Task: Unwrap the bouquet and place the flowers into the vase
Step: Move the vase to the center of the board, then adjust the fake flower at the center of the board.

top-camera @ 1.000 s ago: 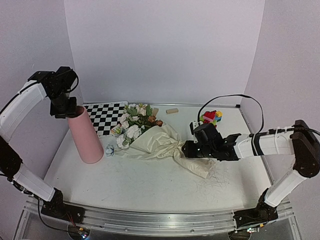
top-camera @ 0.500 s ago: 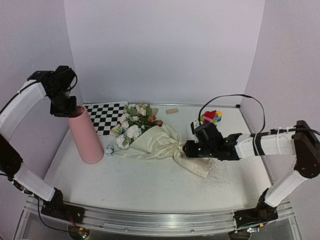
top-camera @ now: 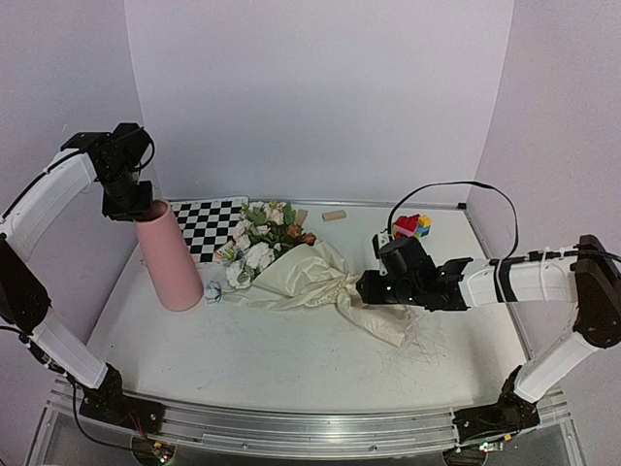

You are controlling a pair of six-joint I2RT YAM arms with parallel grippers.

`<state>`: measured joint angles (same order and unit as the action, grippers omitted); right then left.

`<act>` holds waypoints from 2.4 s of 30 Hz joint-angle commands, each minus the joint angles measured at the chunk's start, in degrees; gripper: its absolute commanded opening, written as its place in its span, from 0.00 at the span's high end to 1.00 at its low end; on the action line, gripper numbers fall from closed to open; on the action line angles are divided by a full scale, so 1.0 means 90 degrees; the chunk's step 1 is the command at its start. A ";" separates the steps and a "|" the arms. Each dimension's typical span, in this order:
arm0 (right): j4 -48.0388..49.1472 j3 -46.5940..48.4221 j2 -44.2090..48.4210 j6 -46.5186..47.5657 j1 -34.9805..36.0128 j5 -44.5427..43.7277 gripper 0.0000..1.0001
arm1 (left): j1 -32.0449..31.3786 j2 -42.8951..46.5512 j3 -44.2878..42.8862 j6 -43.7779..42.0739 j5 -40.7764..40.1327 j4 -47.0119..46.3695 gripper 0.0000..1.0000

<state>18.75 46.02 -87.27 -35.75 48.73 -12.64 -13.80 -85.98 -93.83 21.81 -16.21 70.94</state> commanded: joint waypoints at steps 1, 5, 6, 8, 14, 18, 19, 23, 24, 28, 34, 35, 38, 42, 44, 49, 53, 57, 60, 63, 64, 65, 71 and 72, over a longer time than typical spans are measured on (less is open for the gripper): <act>-0.0185 0.0195 0.0237 0.0047 -0.0017 -0.0180 0.66 | 0.0092 -0.0156 -0.0542 0.0054 0.0160 -0.0940 0.98; -0.0212 0.0209 0.0261 0.0056 -0.0021 -0.0227 0.66 | 0.0121 -0.0416 -0.0755 0.0029 0.0201 -0.1029 0.98; -0.0218 0.0211 0.0268 0.0062 -0.0021 -0.0239 0.66 | 0.0127 -0.0480 -0.0807 0.0023 0.0200 -0.1052 0.98; -0.0244 0.0228 0.0273 0.0086 -0.0014 -0.0262 0.66 | 0.0149 -0.0579 -0.0904 0.0009 0.0200 -0.1113 0.97; -0.0396 0.0304 0.0241 0.0168 -0.0028 -0.0400 0.46 | 0.0216 -0.0869 -0.1103 -0.0002 0.0238 -0.1300 0.97; -0.0530 0.0255 0.0295 0.0184 -0.0175 -0.0406 0.26 | 0.0228 -0.0945 -0.1131 0.0009 0.0304 -0.1388 0.95; -0.0531 0.0234 0.0308 0.0218 -0.0241 -0.0306 0.25 | 0.0227 -0.0939 -0.1114 0.0005 0.0329 -0.1392 0.94; -0.0531 0.0221 0.0294 0.0407 -0.0665 0.0323 0.21 | 0.0224 -0.0823 -0.1065 -0.0045 0.0384 -0.1401 0.78; -0.0531 0.0228 0.0292 0.0461 -0.0758 0.0456 0.20 | 0.0225 -0.0784 -0.1057 -0.0060 0.0399 -0.1399 0.74; -0.0531 0.0247 0.0274 0.0661 -0.0998 0.0769 0.12 | 0.0229 -0.0592 -0.0980 -0.0112 0.0605 -0.1388 0.60; -0.0531 0.0252 0.0203 0.0874 -0.1316 0.1113 0.10 | 0.0226 -0.0305 -0.0926 -0.0112 0.0869 -0.1300 0.46; -0.0531 0.0248 0.0191 0.0922 -0.1378 0.1195 0.10 | 0.0225 -0.0266 -0.0961 -0.0111 0.0911 -0.1270 0.44; -0.0531 0.0263 0.0095 0.1053 -0.1603 0.1491 0.09 | 0.0225 -0.0187 -0.1143 -0.0107 0.1057 -0.1154 0.37; -0.0523 0.0298 -0.0075 0.1140 -0.1856 0.1882 0.10 | 0.0225 -0.0111 -0.1540 -0.0091 0.1416 -0.0979 0.31; -0.0516 0.0307 -0.0161 0.1177 -0.1937 0.2083 0.11 | 0.0227 -0.0060 -0.1724 -0.0074 0.1606 -0.0895 0.30; -0.0351 0.0354 -0.0282 0.1433 -0.1975 0.2702 0.18 | 0.0142 0.0169 -0.1942 0.0107 0.2821 -0.0857 0.33; -0.0364 0.0595 -0.0456 0.1756 -0.1971 0.3029 0.21 | -0.0825 0.0366 -0.1678 0.0487 0.2444 -0.0875 0.35; -0.0574 0.0926 -0.0700 0.1951 -0.1968 0.2784 0.19 | -0.1941 0.0529 -0.1140 0.1015 0.2093 -0.1097 0.38; -0.0713 0.1113 -0.0853 0.2032 -0.1986 0.2508 0.19 | -0.2707 0.0790 -0.0549 0.1404 0.1653 -0.1573 0.39; -0.0790 0.1220 -0.0947 0.2022 -0.2035 0.2483 0.21 | -0.3373 0.1006 0.0106 0.1760 0.1382 -0.2129 0.41; -0.0793 0.1228 -0.0943 0.2017 -0.2048 0.2474 0.21 | -0.3601 0.1058 0.0344 0.1897 0.1287 -0.2333 0.41; -0.0795 0.1232 -0.0937 0.2008 -0.2062 0.2462 0.21 | -0.3821 0.1104 0.0583 0.2034 0.1192 -0.2538 0.41; -0.0831 0.1138 -0.0994 0.1837 -0.2320 0.2548 0.27 | -0.4974 0.1233 0.2453 0.2984 0.0606 -0.4360 0.37; -0.0833 0.1076 -0.0988 0.1808 -0.2389 0.2619 0.29 | -0.5077 0.1237 0.2738 0.3115 0.0621 -0.4811 0.37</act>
<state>13.45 55.13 -95.28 -18.74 29.40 10.16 -55.37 -76.30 -77.66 42.13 -6.03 43.72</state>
